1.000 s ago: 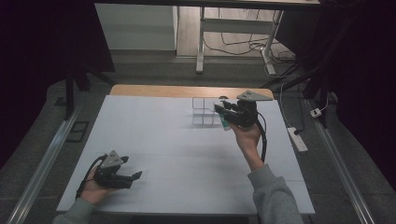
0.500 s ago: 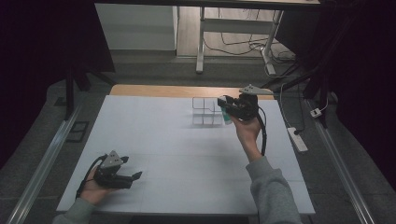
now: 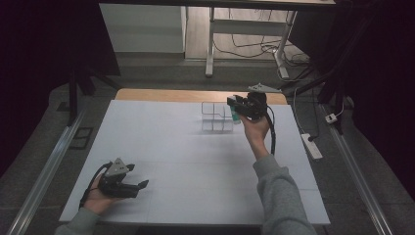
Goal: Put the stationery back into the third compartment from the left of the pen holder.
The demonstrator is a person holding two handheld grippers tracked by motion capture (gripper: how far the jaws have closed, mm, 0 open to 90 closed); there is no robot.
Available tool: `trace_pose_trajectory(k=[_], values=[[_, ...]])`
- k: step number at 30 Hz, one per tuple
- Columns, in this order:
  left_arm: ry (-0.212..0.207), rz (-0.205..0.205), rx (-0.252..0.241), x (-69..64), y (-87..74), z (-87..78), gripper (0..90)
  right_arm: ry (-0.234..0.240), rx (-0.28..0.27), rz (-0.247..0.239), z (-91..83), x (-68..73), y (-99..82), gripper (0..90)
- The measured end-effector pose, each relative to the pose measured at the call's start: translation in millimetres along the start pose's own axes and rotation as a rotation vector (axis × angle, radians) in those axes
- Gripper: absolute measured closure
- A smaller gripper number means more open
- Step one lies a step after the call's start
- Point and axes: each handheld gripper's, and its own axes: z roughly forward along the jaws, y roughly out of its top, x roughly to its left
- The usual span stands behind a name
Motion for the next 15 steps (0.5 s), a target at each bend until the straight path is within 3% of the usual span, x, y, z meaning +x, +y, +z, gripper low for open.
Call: trace_pose_trajectory(k=[15], values=[[-0.003, 0.001, 0.002, 0.1, 0.0, 0.4, 17.7, -0.021, -0.020, 0.051, 15.7, -14.2, 5.3, 63.4]])
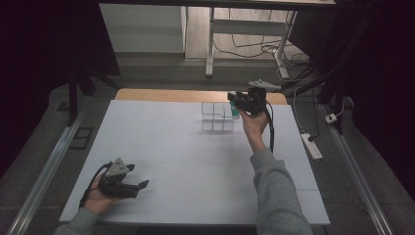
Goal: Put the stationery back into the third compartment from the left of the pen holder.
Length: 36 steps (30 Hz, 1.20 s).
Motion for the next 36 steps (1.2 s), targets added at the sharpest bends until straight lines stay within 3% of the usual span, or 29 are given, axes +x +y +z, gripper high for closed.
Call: trace_pose_trajectory(k=[9, 21, 22, 24, 25, 30, 36], values=[[0.000, 0.000, 0.001, 1.3, -0.7, 0.4, 17.7, -0.022, 0.004, -0.008, 15.3, -3.9, 4.8, 63.4], [-0.004, -0.004, 0.003, 3.4, -1.5, 0.7, 17.7, -0.037, 0.003, 0.025, 35.3, -14.0, 1.3, 62.8], [-0.005, -0.004, 0.003, 3.6, -1.7, 0.7, 17.7, -0.072, 0.015, 0.031, 36.3, -14.7, 0.0, 52.6], [-0.005, -0.004, 0.004, 3.6, -1.7, 0.8, 17.7, -0.085, 0.018, 0.042, 36.0, -15.1, -0.6, 49.6], [-0.005, -0.003, 0.003, 3.5, -1.7, 0.8, 17.7, -0.071, 0.025, 0.063, 34.2, -16.7, -1.3, 48.9], [-0.004, -0.001, 0.003, 2.7, -1.5, 1.0, 17.8, -0.040, 0.048, 0.076, 26.0, -18.2, -1.3, 47.2], [-0.001, -0.002, 0.001, 2.0, -1.2, 0.5, 17.8, 0.001, 0.069, 0.047, 16.7, -18.7, -3.0, 46.6]])
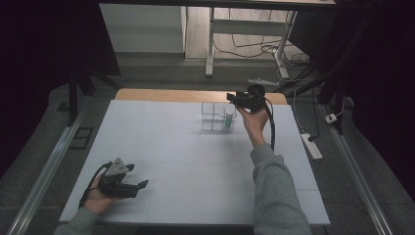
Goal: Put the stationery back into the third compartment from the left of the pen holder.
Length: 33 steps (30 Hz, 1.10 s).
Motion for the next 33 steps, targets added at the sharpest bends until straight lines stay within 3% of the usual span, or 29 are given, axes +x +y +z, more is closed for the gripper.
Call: trace_pose_trajectory(k=[16, 33], values=[[0.000, 0.001, 0.000, -0.2, 0.6, 0.4, 17.9, 0.078, 0.042, -0.051, -18.9, 7.2, -20.0, 45.4], [-0.001, 0.003, -0.004, -0.7, 1.2, 0.2, 18.0, 0.098, 0.068, -0.116, -49.3, 20.0, -39.0, 44.2]])
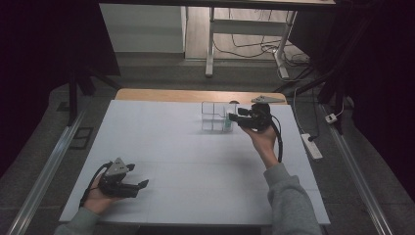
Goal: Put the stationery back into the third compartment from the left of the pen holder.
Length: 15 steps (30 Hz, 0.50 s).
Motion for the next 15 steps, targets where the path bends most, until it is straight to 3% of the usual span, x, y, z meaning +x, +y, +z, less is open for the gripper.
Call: trace_pose_trajectory(k=[8, 15], values=[[-0.002, 0.003, -0.001, -0.1, 1.3, 1.1, 18.0, 0.012, 0.005, -0.011, -17.4, 7.3, -11.4, 42.9], [-0.001, 0.002, -0.003, 0.0, 1.5, 0.9, 18.0, 0.027, 0.037, -0.050, -29.0, 18.0, -29.5, 41.5]])
